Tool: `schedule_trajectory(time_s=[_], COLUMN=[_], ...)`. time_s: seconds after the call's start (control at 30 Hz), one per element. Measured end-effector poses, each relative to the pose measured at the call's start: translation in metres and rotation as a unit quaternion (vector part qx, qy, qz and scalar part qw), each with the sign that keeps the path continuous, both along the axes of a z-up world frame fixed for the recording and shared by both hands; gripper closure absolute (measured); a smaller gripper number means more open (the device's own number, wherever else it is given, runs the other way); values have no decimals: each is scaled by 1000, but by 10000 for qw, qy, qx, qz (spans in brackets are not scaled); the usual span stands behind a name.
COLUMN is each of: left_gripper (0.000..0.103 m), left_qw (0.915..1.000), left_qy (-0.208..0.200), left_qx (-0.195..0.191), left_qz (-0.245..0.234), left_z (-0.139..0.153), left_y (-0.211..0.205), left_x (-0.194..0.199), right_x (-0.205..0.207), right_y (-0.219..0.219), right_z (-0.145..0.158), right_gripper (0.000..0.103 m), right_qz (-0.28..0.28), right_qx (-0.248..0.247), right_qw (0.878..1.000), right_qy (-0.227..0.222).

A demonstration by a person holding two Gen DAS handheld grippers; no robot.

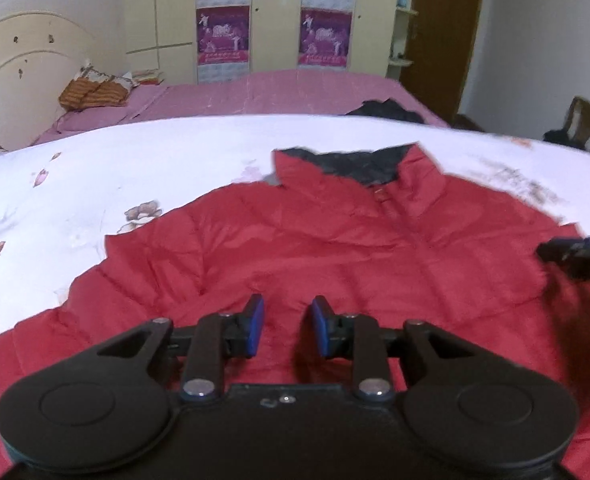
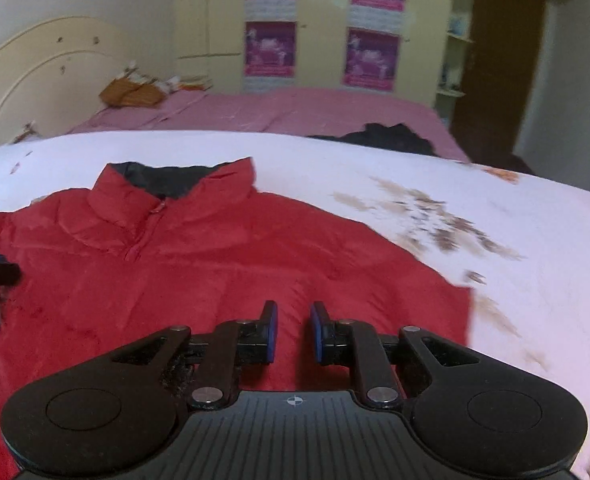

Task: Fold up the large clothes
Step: 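Move the left tool to the other sleeve cuff and close on it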

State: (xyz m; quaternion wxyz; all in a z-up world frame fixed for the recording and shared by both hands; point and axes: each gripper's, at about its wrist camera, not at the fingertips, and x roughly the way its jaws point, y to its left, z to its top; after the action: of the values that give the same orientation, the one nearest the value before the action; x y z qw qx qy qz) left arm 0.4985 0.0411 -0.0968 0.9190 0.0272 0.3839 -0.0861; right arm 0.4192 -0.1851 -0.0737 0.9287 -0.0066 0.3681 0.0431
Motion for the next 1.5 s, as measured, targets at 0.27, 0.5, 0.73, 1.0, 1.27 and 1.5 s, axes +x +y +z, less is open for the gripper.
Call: schedule_trajectory(time_s=[0.27, 0.5, 0.73, 1.0, 1.27, 1.5], left_gripper=[80, 77, 76, 16, 38, 38], left_qw=[9998, 9993, 9994, 9889, 9173, 8383], left_qy=[172, -42, 258, -208, -21, -524], left_qx=[-20, -370, -222, -593, -1692, -2788], left_qz=[83, -54, -53, 1343, 3606, 4656], left_z=[-9, 15, -3, 17, 2, -5], left_y=[23, 10, 3, 85, 224, 279], left_x=[-2, -49, -81, -144, -237, -283], right_x=[15, -52, -102, -143, -150, -139], right_y=[-102, -74, -55, -63, -69, -37], right_z=[-12, 18, -6, 20, 19, 26], right_gripper=[87, 87, 87, 86, 85, 28], right_qz=[-1447, -1059, -1072, -1147, -1199, -837], right_qx=[-16, 277, 107, 397, 617, 462], right_qw=[9885, 9939, 9926, 9925, 9900, 9953], right_qy=[447, 134, 566, 158, 402, 115])
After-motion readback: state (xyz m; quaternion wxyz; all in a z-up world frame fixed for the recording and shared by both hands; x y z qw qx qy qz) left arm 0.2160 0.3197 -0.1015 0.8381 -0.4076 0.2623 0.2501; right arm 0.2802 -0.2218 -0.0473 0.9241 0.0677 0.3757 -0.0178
